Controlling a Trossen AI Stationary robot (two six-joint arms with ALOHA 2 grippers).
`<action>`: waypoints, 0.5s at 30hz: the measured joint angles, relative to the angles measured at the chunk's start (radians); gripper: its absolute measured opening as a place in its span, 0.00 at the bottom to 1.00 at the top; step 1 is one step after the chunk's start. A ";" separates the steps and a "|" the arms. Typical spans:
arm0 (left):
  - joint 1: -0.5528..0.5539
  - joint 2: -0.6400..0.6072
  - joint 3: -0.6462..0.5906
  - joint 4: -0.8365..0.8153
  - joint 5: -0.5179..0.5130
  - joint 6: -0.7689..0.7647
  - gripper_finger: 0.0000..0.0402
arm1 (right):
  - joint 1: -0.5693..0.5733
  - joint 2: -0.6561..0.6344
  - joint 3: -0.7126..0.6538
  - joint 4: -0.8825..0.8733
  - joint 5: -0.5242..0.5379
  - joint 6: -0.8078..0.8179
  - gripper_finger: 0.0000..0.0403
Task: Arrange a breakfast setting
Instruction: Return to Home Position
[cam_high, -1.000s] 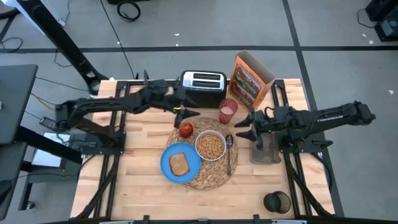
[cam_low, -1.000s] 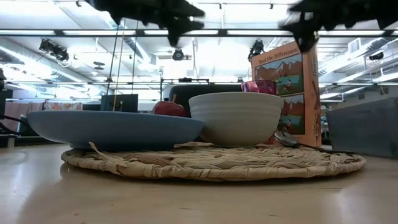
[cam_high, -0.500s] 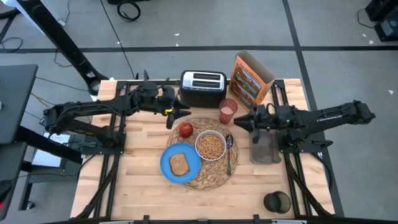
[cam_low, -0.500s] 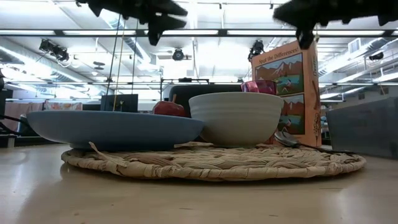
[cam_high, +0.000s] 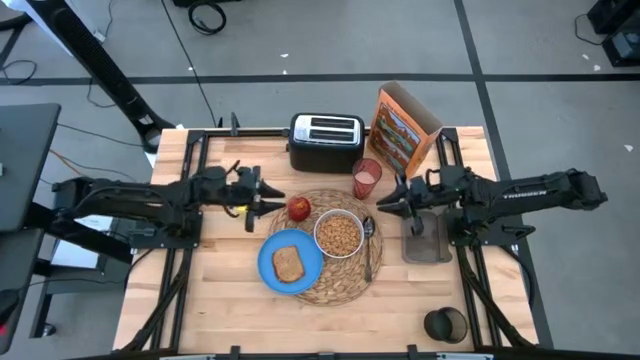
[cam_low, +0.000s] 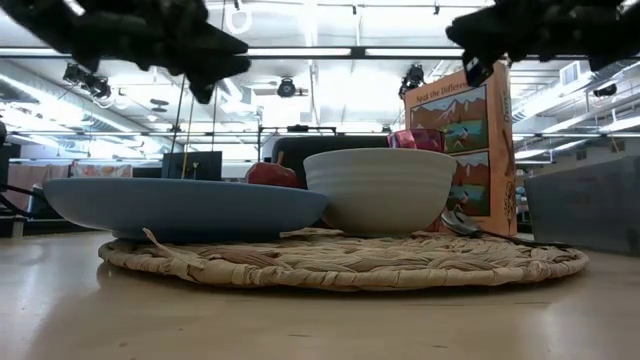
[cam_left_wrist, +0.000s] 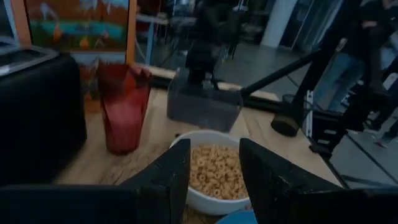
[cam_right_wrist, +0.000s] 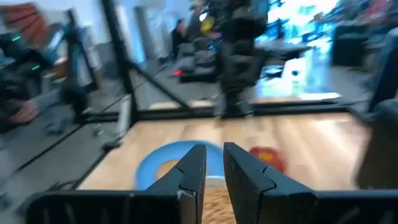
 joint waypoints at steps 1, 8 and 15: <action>0.000 -0.033 -0.018 0.008 0.001 -0.004 0.36 | -0.008 -0.024 -0.016 0.014 0.002 0.001 0.16; 0.001 -0.228 -0.109 -0.043 -0.061 0.013 0.36 | -0.018 -0.177 -0.112 0.054 0.005 0.000 0.16; 0.001 -0.375 -0.207 -0.064 -0.087 0.022 0.36 | 0.007 -0.282 -0.182 0.041 0.038 0.005 0.16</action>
